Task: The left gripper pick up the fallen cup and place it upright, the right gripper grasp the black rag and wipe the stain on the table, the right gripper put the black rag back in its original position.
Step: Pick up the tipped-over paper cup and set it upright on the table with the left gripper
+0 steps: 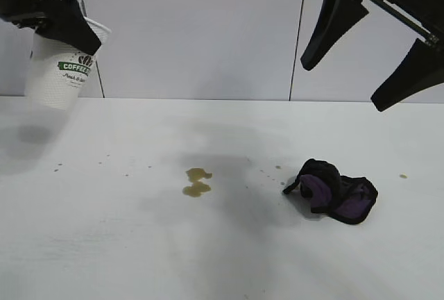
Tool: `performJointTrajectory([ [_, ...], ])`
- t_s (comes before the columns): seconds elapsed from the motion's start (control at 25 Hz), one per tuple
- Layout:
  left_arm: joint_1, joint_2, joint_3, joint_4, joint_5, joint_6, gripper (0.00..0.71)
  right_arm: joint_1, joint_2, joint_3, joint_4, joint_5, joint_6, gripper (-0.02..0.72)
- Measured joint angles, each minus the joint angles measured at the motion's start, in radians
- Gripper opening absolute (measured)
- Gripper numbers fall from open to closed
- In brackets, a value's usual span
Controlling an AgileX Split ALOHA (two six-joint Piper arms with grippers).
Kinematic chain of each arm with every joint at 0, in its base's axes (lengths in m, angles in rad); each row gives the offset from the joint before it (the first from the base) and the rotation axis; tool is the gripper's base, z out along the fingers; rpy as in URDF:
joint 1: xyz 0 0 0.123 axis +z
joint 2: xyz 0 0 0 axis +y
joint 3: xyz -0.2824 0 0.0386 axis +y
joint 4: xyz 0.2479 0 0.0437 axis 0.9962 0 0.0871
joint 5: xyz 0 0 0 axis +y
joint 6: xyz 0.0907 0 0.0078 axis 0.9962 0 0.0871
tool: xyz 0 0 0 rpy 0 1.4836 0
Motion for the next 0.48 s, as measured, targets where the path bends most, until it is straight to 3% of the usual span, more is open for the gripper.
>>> performJointTrajectory([
  [0.28,0.108,-0.001,0.246,-0.644,0.106,0.753,0.577,0.0,0.0,0.0,0.0,-0.003,0.0,0.61],
  [0.36,0.12,-0.001,0.303,-0.731,0.109,0.922,0.577,0.0,0.0,0.0,0.0,-0.003,0.0,0.61],
  [0.48,0.123,0.013,0.353,-0.76,0.104,1.04,0.577,0.0,0.0,0.0,0.0,-0.008,0.0,0.61],
])
